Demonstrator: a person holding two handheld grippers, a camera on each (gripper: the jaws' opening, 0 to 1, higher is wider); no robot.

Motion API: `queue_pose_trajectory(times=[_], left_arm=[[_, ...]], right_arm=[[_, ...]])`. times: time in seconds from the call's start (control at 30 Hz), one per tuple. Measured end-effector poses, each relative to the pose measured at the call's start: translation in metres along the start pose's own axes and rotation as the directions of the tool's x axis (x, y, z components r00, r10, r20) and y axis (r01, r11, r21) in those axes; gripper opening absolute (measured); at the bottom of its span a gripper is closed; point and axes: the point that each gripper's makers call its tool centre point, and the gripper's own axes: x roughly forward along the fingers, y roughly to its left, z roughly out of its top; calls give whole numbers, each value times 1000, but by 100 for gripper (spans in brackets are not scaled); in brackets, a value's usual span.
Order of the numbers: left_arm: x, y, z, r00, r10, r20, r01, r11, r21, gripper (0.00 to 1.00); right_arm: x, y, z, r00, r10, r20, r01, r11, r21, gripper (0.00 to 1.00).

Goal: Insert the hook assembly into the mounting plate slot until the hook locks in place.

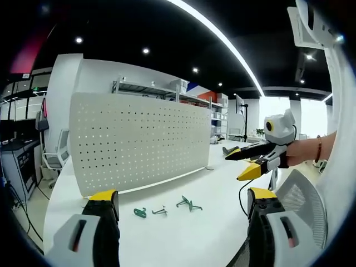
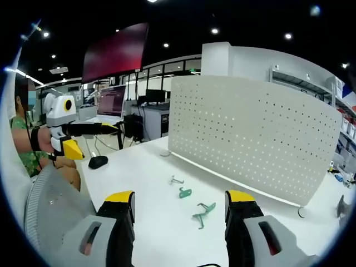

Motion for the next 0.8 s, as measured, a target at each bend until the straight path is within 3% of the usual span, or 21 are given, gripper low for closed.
queue_pose_trajectory(times=[0.47,0.8], left_arm=[[1,-13,-6,1000,-10,-12,10,1000,-15,98],[2,-22,-7,1000,22,-13,-22,1000,-20,97]], right_arm=[[4,4,-18,997,48,-56,-49,999,-12,61],[15,0,-32,989,113,-94,-117,993,-35,59]])
